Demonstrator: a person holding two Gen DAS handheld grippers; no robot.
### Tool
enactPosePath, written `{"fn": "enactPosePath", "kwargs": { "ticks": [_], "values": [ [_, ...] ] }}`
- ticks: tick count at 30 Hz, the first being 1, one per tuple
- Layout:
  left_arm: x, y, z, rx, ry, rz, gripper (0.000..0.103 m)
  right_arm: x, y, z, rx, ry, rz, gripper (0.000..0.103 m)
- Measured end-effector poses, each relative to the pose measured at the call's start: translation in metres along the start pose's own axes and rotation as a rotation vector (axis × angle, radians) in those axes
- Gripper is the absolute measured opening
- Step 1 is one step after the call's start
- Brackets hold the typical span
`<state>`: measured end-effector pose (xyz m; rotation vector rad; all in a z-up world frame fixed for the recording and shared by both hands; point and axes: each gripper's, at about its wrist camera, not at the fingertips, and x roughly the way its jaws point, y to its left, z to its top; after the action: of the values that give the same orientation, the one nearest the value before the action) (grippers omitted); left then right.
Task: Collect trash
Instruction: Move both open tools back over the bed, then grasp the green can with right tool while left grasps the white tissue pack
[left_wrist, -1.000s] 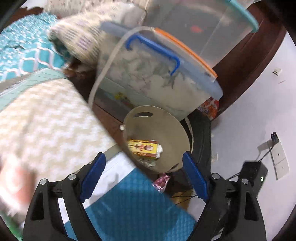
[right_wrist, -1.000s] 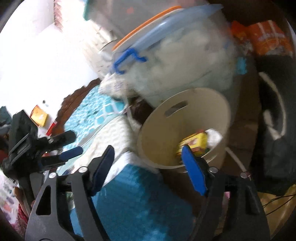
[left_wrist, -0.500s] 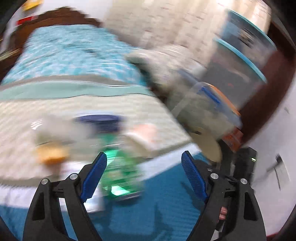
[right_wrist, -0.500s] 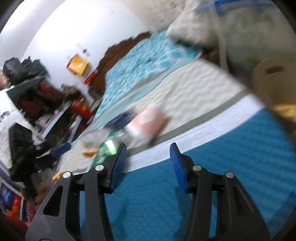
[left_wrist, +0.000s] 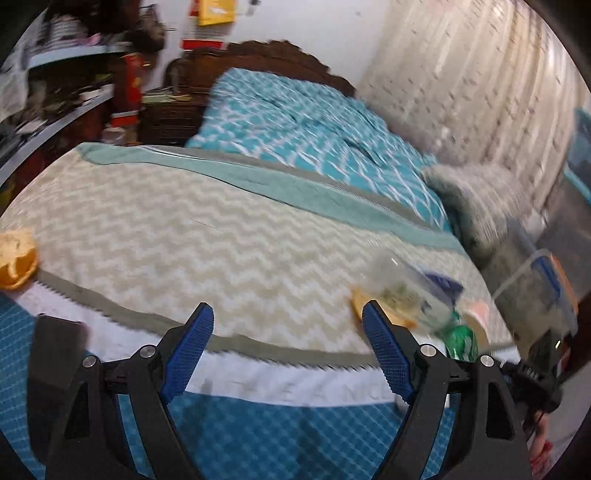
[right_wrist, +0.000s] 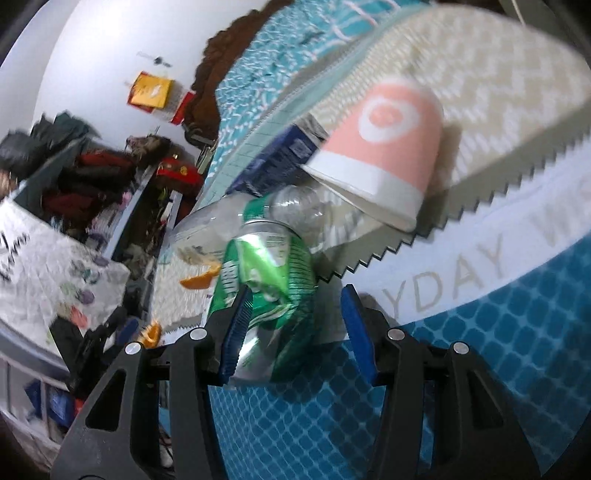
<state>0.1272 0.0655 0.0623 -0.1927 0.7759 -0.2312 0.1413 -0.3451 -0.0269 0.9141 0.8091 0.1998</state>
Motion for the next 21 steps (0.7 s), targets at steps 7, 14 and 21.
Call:
{"fn": "enactPosePath", "kwargs": {
  "ticks": [7, 14, 21],
  "values": [
    [-0.007, 0.025, 0.007, -0.072, 0.007, -0.048, 0.079, 0.030, 0.028, -0.015, -0.037, 0.053, 0.030, 0.050],
    [0.015, -0.041, -0.026, 0.050, 0.129, -0.196, 0.090, 0.027, 0.032, -0.036, -0.010, 0.060, 0.135, 0.031],
    [0.054, -0.118, -0.070, 0.324, 0.220, -0.168, 0.094, -0.019, 0.014, -0.052, 0.013, -0.004, 0.135, 0.023]
  ]
}}
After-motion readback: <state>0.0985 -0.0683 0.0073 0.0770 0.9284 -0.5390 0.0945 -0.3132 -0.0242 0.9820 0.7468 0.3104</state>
